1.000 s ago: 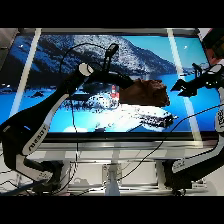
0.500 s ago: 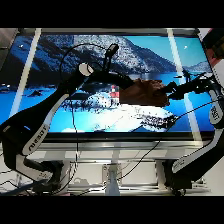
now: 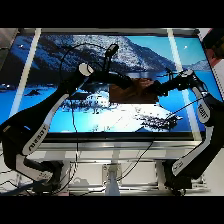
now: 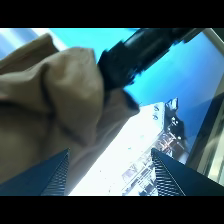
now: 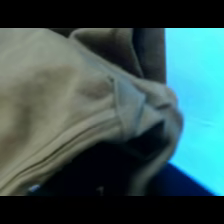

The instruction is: Fold the clothes and pants, and hang the long-sleeved shirts on hangers.

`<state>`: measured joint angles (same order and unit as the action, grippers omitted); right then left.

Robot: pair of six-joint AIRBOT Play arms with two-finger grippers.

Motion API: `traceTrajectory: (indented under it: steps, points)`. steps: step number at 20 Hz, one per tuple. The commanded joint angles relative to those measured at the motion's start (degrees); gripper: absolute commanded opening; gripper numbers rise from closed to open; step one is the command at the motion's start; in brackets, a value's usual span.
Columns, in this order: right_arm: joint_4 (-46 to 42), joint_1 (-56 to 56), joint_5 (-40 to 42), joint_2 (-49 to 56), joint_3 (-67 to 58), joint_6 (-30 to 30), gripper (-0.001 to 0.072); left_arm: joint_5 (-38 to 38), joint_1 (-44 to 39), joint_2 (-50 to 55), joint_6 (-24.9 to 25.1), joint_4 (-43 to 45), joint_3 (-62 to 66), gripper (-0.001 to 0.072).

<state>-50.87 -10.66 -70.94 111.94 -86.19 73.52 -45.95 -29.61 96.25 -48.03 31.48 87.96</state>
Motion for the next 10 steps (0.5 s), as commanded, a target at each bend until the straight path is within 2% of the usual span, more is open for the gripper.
traceTrajectory:
  steps: [1, 5, 10]
  points:
    - [1.07, 4.63, 2.29, 0.00, -0.07, 0.31, 0.0013, 0.02, -0.02, 0.02, 0.02, 0.00, 0.02, 0.0577]
    - [1.46, 5.38, 3.26, -0.85, -2.73, -1.14, 0.0009, 0.02, 1.57, -0.24, 0.11, 0.02, 0.04, 0.0576]
    - [2.67, -3.50, 5.79, -7.65, -8.33, 0.59, 0.0009, -0.15, 8.07, -4.39, 2.64, 0.04, 0.04, 0.0576]
